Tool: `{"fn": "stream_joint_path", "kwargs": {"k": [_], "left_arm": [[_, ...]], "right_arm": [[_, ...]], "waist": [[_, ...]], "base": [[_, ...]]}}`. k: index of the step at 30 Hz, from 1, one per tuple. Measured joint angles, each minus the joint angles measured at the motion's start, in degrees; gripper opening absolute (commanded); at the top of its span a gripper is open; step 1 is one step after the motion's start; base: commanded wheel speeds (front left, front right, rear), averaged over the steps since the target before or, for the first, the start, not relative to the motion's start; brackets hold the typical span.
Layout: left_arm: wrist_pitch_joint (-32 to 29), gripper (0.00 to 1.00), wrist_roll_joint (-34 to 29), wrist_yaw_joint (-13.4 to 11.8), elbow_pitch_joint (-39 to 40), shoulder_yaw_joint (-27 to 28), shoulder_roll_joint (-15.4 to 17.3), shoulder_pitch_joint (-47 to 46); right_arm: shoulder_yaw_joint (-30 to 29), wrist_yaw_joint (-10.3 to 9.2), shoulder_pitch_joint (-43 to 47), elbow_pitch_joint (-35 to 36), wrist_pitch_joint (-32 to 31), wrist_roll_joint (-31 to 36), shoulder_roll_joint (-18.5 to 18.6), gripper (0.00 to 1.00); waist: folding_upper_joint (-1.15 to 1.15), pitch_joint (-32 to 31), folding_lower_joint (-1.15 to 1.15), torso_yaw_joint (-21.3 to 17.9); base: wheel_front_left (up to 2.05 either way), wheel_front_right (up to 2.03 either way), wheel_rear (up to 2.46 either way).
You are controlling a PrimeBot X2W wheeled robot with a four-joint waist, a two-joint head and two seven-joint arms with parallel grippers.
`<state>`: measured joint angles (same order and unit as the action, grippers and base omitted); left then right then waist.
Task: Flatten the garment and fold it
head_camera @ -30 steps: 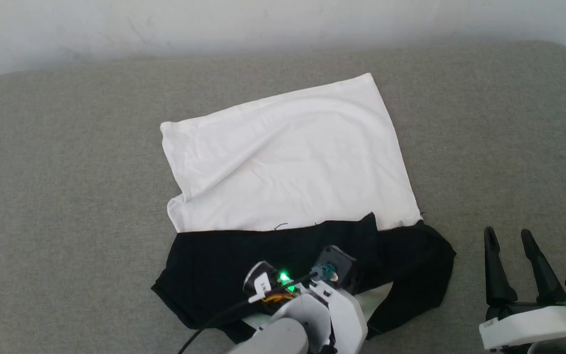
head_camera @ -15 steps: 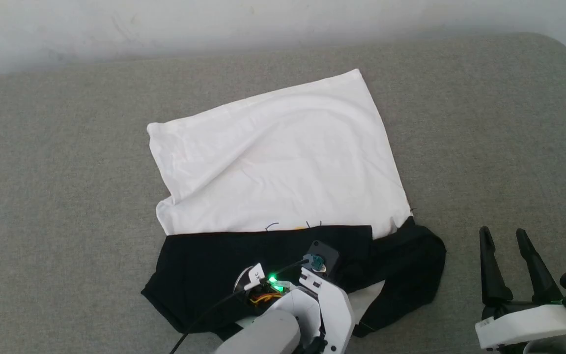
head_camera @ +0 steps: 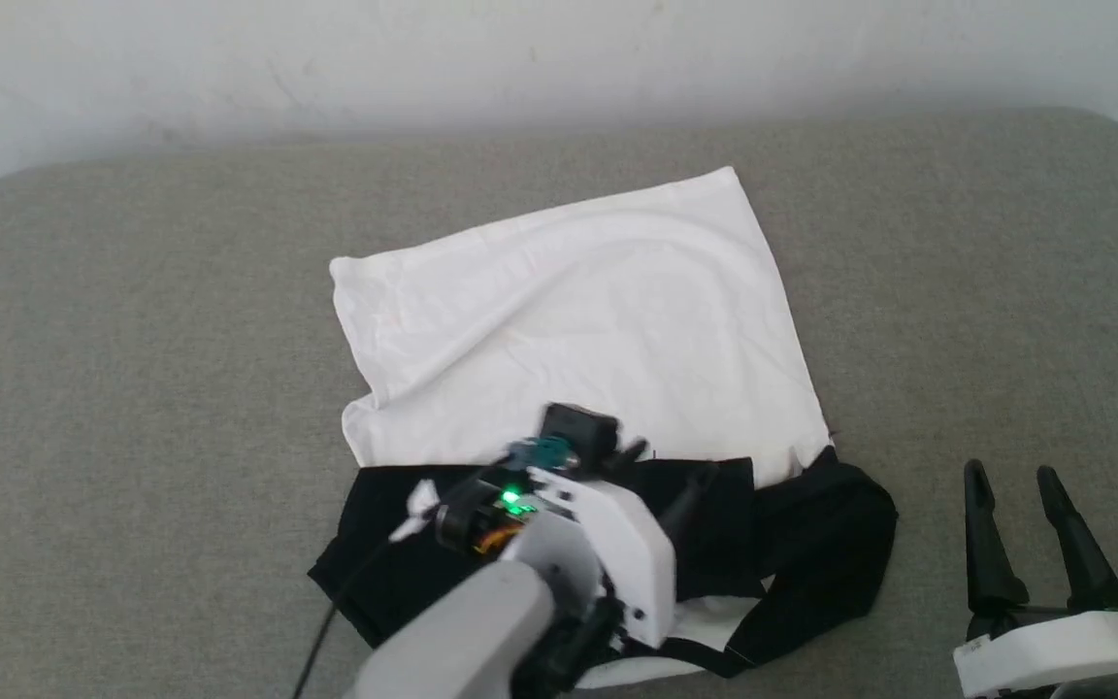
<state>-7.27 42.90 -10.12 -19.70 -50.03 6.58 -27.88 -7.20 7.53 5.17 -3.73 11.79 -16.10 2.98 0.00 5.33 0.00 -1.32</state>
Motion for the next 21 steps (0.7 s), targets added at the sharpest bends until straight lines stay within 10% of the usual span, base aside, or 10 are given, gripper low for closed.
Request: {"fn": "stream_joint_path", "kwargs": {"k": [13, 21], "left_arm": [[21.53, 1.00, -7.00, -12.38, 20.86, 16.81, 14.57, 14.93], [21.99, 1.00, -11.52, -16.38, 28.16, 29.30, 13.19, 28.54]], "right_arm": [[-0.31, 0.00, 1.88, 2.72, -1.77, 0.62, 0.01, 1.00], [-0.53, 0.00, 2.60, 4.54, -2.70, 1.11, 0.01, 1.00]], "waist": [[0.00, -2.80, 0.00, 2.04], [0.00, -1.66, 0.00, 2.63]], "base": [[0.00, 0.00, 0.00], [0.00, 0.00, 0.00]]}}
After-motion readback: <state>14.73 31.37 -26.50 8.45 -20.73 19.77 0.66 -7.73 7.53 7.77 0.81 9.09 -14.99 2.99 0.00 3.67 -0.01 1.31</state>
